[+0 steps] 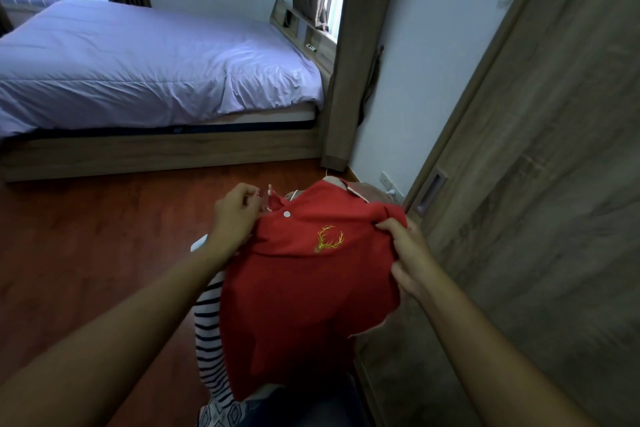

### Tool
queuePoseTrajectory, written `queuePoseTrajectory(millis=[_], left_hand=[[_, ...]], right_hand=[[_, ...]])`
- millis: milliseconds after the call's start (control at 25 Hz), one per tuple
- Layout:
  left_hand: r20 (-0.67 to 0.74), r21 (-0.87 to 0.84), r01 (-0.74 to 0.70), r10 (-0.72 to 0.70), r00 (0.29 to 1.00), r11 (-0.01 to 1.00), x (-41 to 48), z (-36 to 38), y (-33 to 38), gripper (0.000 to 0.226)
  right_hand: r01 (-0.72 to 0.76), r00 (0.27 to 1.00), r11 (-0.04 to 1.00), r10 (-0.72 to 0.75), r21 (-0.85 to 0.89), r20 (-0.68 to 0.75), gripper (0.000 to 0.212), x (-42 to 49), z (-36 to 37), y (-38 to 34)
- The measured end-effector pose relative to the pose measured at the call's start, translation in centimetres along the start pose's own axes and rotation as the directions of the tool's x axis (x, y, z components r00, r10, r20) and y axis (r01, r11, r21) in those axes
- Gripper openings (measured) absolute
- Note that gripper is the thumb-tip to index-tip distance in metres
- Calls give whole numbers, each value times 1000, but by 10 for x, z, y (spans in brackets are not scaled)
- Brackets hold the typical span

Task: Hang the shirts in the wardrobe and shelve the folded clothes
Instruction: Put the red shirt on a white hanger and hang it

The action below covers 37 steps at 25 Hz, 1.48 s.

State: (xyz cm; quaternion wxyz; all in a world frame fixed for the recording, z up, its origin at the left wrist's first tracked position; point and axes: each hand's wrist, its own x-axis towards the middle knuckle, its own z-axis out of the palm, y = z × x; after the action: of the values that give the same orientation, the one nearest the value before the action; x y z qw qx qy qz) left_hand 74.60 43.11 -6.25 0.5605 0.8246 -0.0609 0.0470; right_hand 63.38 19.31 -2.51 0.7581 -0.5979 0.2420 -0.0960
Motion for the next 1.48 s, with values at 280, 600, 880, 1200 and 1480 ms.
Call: queuePoseTrajectory(millis=[280, 600, 880, 1200, 1480], left_hand=[[373, 336, -18, -116, 921, 942, 32, 36, 45, 51], [438, 564, -38, -260, 861, 825, 42, 65, 60, 54], [493, 272, -10, -130, 860, 962, 35, 65, 81, 37], [889, 104, -563, 177, 422, 820, -42, 58, 178, 45], [759, 246, -941, 557, 336, 233, -177, 130, 269, 34]], right_hand=[[-137, 978, 932, 73, 337, 194, 24, -20, -20, -26], [9, 975, 999, -2, -34, 220, 42, -29, -52, 15], [106, 982, 980, -130, 169, 138, 15, -47, -67, -11], [352, 934, 904, -355, 242, -30, 19, -126, -139, -65], [558, 817, 829, -555, -27, -157, 36, -279, -281, -109]])
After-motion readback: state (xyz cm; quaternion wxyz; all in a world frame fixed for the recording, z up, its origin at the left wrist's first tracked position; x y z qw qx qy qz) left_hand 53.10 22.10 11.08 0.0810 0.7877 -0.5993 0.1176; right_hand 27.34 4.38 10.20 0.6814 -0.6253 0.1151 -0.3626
